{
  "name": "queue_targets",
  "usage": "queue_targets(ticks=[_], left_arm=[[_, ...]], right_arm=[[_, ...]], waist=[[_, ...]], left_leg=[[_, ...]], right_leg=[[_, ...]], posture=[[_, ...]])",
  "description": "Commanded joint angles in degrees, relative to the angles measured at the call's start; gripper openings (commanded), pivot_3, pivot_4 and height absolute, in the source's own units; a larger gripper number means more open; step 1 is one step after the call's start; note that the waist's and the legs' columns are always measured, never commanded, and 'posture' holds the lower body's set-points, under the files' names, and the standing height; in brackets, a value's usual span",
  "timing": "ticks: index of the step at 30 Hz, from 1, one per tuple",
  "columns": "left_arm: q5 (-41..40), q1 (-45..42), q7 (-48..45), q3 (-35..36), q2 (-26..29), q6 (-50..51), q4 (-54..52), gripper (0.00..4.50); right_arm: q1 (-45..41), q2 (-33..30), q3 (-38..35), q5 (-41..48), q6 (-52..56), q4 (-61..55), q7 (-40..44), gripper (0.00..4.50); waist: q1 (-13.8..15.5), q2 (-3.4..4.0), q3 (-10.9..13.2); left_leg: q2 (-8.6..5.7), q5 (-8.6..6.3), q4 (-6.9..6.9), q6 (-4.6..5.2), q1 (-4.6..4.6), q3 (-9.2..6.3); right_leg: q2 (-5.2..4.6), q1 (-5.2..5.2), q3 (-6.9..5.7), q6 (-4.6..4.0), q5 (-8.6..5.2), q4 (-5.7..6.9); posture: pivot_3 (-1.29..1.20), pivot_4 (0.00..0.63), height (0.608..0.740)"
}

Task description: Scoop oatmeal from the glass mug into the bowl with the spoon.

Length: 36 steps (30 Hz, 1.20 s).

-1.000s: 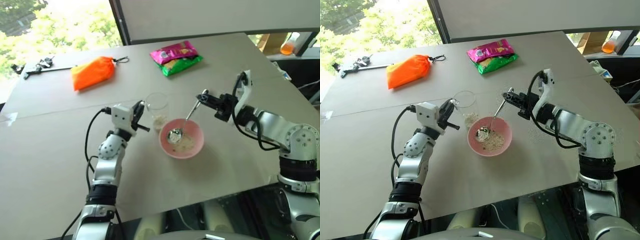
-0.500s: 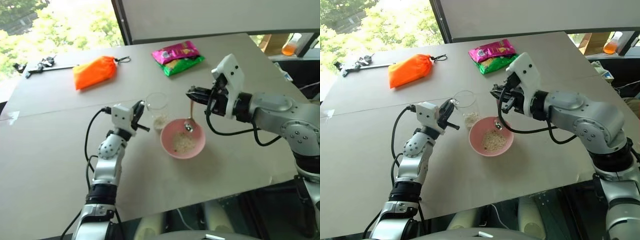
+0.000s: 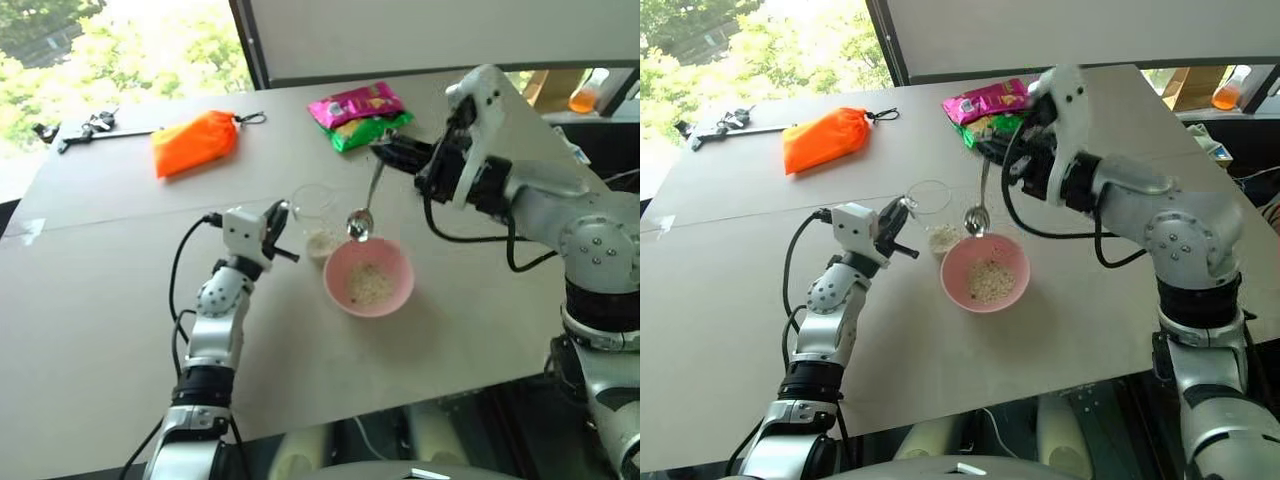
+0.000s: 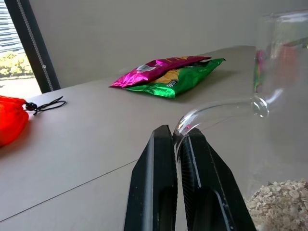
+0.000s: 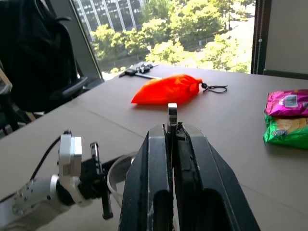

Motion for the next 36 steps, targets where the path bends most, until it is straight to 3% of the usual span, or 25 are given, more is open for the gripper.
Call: queue_targets(ticks=[1,7,16,20,22,23,36], left_arm=[[0.3,-0.2,-0.1,0.7,0.5,-1.3,0.0,0.05],[0.4,-0.1,0.0,0.7,0.6,-1.7,0.2,0.05],[0.4,0.7,0.5,1.1,0.8,-1.8,-0.5,0.05],[0.3,1.2,0.4,1.2,1.3,-1.6,-1.0,0.00],[0.3,1.4,0.3,1.4,1.8,-1.6,-1.1,0.00],[0.3,1.5,0.3,1.6,2.1,-1.6,-1.2,0.00],[-0.9,3.4,0.0,2.9,4.2,0.5,-3.0,0.00]], right_arm=[[-5.2,3.4,-4.3,5.8,-0.2,0.6,-5.5,0.00],[-7.5,9.1,-2.9,3.7,-2.2,3.9,-9.0,0.00],[1.1,6.4,8.9,-10.3,-4.8,3.3,1.2,0.00],[0.5,8.5,6.5,-10.7,-6.9,4.0,2.1,1.47],[-0.7,9.0,5.2,-12.0,-8.9,4.6,2.4,2.49],[-1.1,8.9,4.7,-12.1,-9.1,4.8,2.7,3.24],[4.6,3.1,-1.5,-15.8,-11.1,7.0,5.6,3.38]], waist=[[0.1,0.00,0.0],[0.0,-0.03,0.0],[-0.1,-0.05,0.0],[-0.2,-0.04,0.0],[-0.3,-0.04,0.0],[-0.3,-0.04,0.0],[-0.3,-0.03,0.0]], left_leg=[[0.01,0.00,-0.03,0.00,0.00,-0.02],[-0.05,0.00,-0.03,0.01,-0.02,0.03],[-0.05,0.00,-0.01,0.01,-0.02,0.04],[-0.03,0.00,-0.01,0.00,-0.02,0.03],[-0.02,0.01,-0.01,0.00,-0.01,0.03],[-0.02,0.01,-0.01,0.00,-0.01,0.02],[-0.03,0.00,-0.01,0.00,-0.01,0.06]], right_leg=[[0.00,0.00,-0.01,0.00,0.00,-0.01],[-0.05,0.02,0.02,0.00,0.00,-0.05],[-0.03,0.01,0.00,0.00,0.00,-0.04],[-0.01,-0.01,0.00,0.00,0.00,-0.01],[0.00,-0.01,0.00,0.00,0.00,0.00],[0.01,-0.01,-0.01,0.00,0.00,0.00],[0.00,-0.01,0.03,0.00,0.00,0.00]], posture=[[0.00,0.150,0.740],[0.00,0.150,0.740],[0.00,0.150,0.740],[0.00,0.150,0.740],[0.00,0.150,0.740],[0.00,0.150,0.740],[0.00,0.150,0.740]])
